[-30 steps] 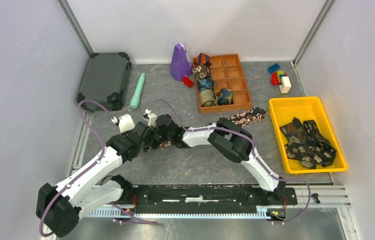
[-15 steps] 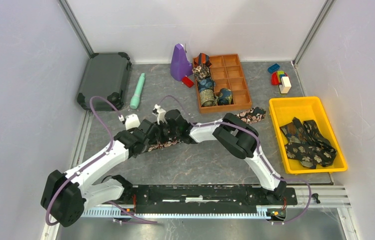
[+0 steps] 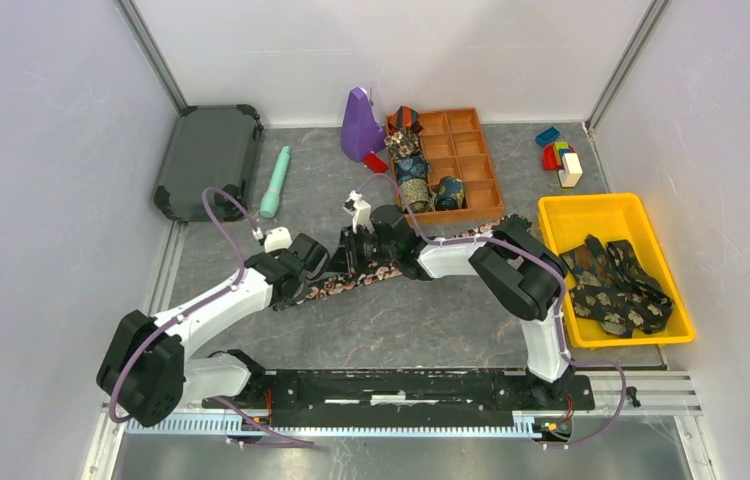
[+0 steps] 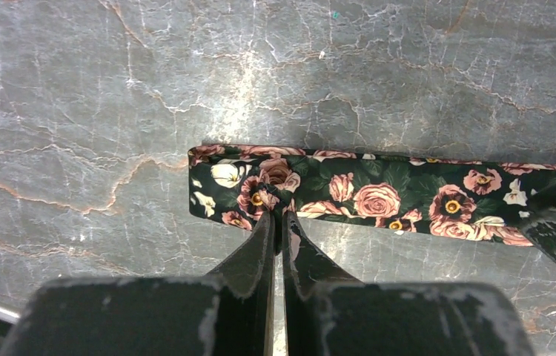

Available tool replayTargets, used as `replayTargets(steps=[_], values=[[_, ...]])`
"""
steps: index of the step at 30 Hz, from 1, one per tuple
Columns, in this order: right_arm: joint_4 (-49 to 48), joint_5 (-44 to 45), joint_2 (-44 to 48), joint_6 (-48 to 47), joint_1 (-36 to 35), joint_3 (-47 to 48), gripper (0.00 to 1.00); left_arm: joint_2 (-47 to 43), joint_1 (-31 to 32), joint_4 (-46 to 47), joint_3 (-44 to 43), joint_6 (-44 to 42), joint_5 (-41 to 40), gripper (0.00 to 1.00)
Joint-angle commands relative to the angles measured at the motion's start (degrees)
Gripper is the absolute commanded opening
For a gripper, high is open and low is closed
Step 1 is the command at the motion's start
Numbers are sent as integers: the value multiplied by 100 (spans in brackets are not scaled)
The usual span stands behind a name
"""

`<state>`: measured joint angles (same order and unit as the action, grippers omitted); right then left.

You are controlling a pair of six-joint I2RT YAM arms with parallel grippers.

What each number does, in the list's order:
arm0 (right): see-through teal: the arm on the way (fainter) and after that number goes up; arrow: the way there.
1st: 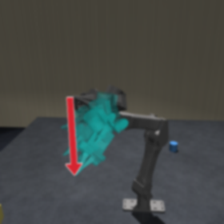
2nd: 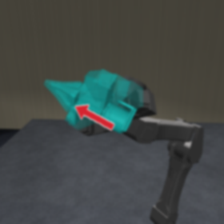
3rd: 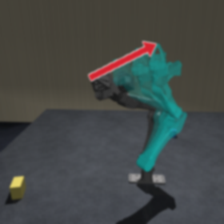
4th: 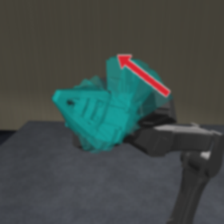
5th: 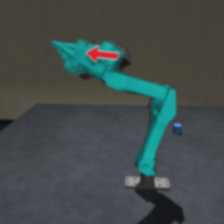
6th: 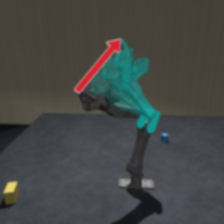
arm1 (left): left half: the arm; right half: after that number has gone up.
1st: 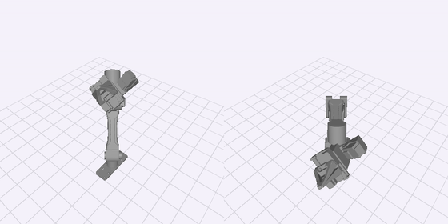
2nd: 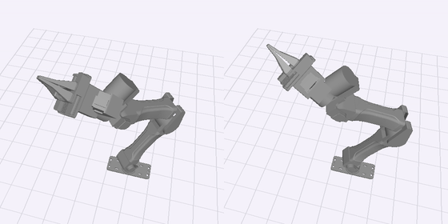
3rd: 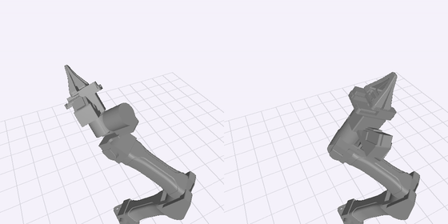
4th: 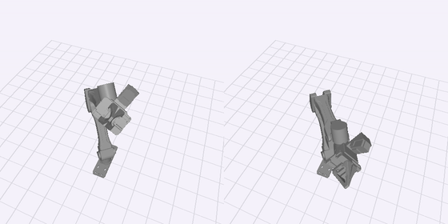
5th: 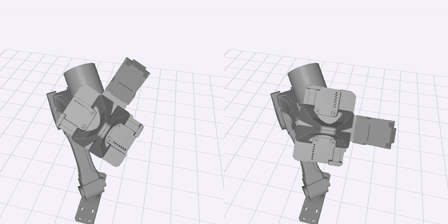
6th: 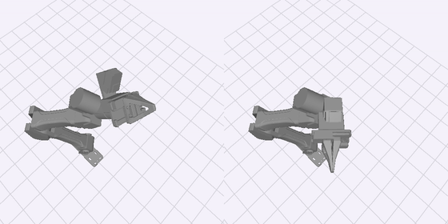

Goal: Roll the ties
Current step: Roll the tie at the center of the board.

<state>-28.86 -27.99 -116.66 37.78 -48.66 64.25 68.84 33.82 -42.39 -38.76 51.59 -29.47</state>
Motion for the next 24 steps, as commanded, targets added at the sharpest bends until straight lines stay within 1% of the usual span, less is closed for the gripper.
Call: replayTargets(steps=[1, 3, 5, 7, 10, 12, 24], values=[[-259, -26, 328, -163, 24, -203, 22, 179, -16, 336, -213, -163, 121, 2], [-286, -44, 340, -155, 24, -252, 22, 254, -16, 365, -232, -146, 144, 3], [-325, -65, 337, -137, 24, -281, 22, 322, -10, 368, -237, -133, 163, 6], [-332, -75, 347, -137, 32, -297, 22, 337, -16, 373, -239, -116, 170, 14], [-322, -87, 376, -139, 33, -297, 22, 322, -15, 404, -246, -132, 205, 33], [-306, -87, 381, -142, 33, -272, 22, 297, -16, 407, -254, -141, 205, 42], [-131, -93, 460, -173, 32, -69, 22, -9, -16, 295, -320, -183, 138, 52]])
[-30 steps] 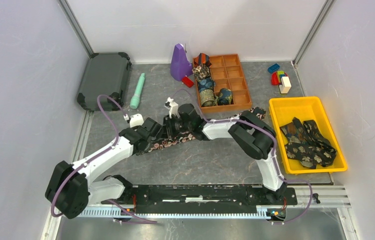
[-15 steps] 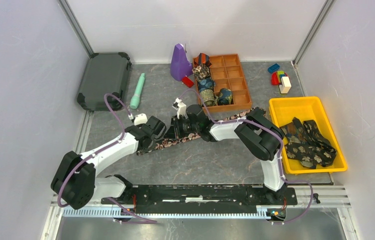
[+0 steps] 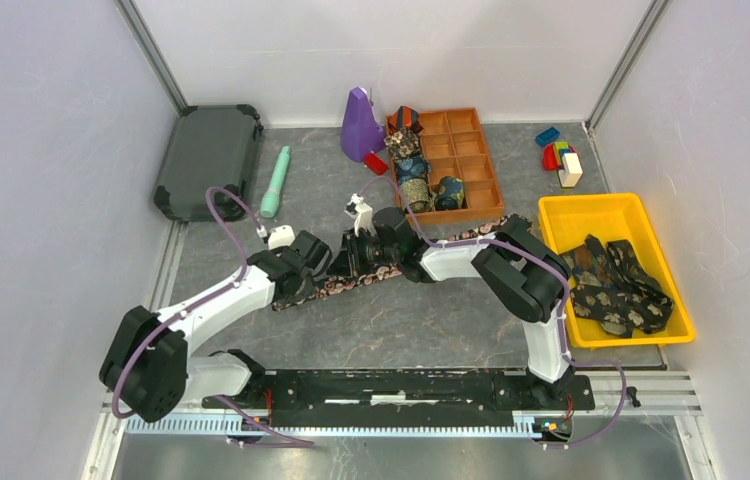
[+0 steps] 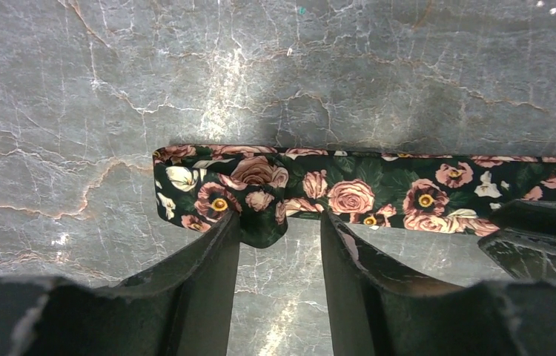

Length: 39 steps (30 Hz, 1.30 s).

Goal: Roll the ties
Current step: Roll the tie at the center of the board.

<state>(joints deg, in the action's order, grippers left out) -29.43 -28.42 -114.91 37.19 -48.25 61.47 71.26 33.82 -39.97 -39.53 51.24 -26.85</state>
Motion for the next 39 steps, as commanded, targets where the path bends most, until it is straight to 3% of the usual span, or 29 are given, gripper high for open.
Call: replayTargets(steps=[1, 13, 20, 30, 39], values=[[-59, -50, 281, -119, -8, 221, 22, -292, -16, 19, -259, -150, -155, 52], [145, -73, 257, -153, -73, 507, 23, -641, -40, -266, -267, -119, -423, 53], [303, -67, 142, -153, -344, 830, 25, -1436, -191, -1061, -606, -59, -908, 53], [488, -133, -430, -50, -850, 1662, 25, -2429, -1204, -1269, -237, 33, -625, 50], [517, -67, -889, 9, -1054, 1990, 25, -2600, -1573, -1043, -7, 97, -230, 50]])
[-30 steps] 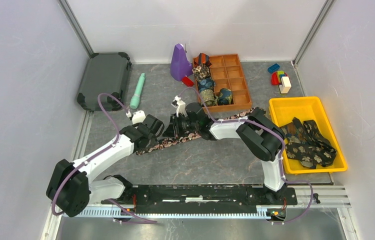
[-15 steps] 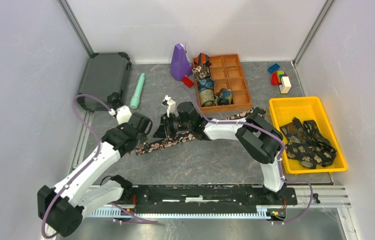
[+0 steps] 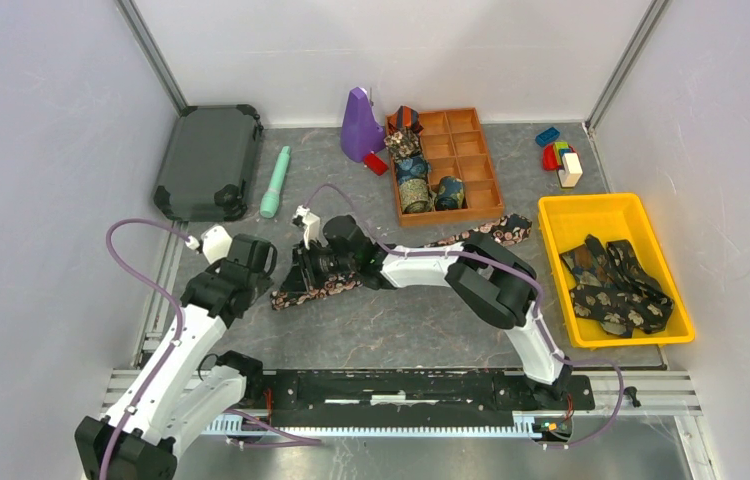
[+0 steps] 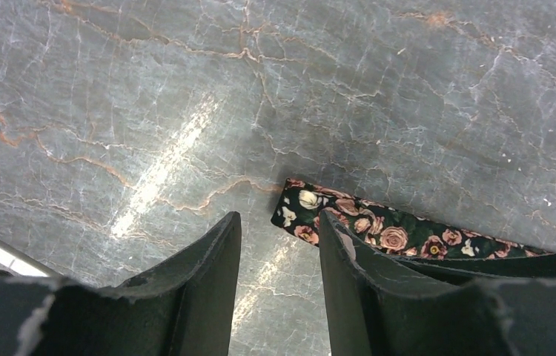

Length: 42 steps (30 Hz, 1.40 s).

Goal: Roll the ties
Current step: Roll the tie at the center of the board.

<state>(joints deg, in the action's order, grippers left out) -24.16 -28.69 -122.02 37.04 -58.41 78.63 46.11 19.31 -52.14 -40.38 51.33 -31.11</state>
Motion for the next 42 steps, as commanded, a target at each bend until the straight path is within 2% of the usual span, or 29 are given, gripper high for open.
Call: replayTargets(steps=[1, 9, 31, 42], values=[[-17, -41, -218, 26, -34, 284, 25, -77, -142, 191, 83, 71, 221, 50], [46, 10, -490, -70, -12, 379, 24, -21, -160, 360, 210, 17, 368, 49], [-172, -76, -411, -180, 242, -211, 23, 118, -167, 708, 494, -88, 623, 49], [-279, -137, -473, -203, 327, -335, 23, 131, -164, 1232, 1019, 47, 835, 54]])
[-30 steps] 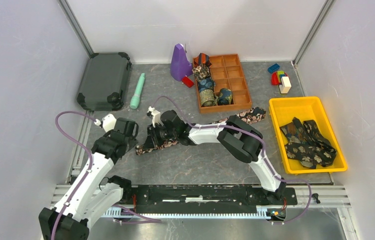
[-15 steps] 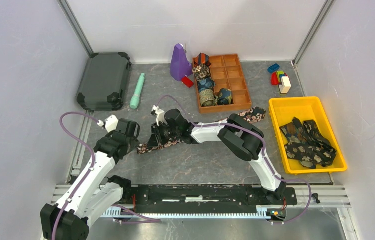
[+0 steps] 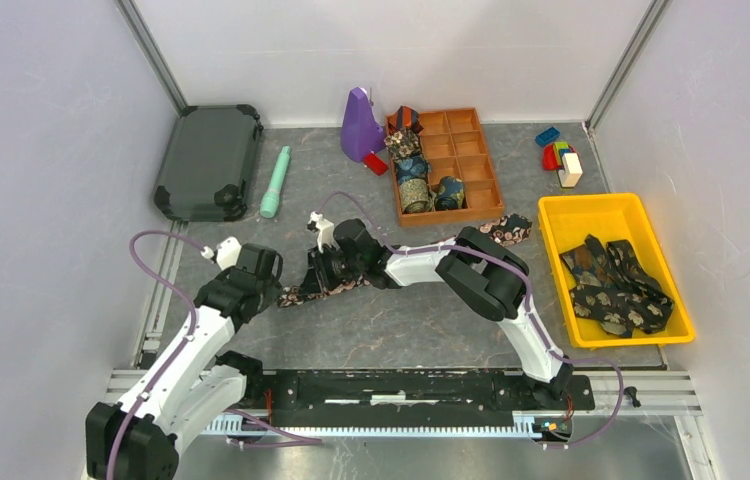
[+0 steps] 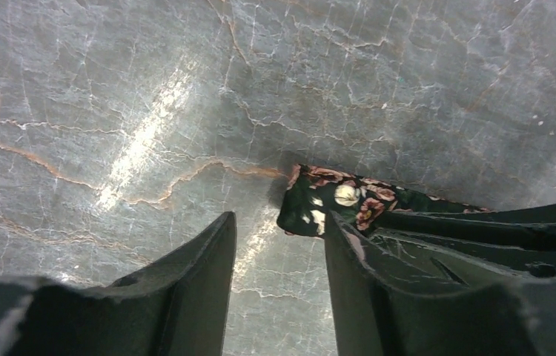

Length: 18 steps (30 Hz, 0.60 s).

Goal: Roll the ties
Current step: Roll the tie at the center of the board.

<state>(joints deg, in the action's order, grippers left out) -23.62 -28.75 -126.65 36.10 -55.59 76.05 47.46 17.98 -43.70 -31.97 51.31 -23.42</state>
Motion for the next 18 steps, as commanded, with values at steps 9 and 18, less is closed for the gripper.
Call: replayTargets(steps=[9, 18], values=[[-416, -170, -108, -101, 119, -125, 23, -127, -116, 890, 575, 81, 253, 65], [-402, -187, -235, -121, 145, -55, 23, -273, -246, 1266, 866, 99, 459, 62]])
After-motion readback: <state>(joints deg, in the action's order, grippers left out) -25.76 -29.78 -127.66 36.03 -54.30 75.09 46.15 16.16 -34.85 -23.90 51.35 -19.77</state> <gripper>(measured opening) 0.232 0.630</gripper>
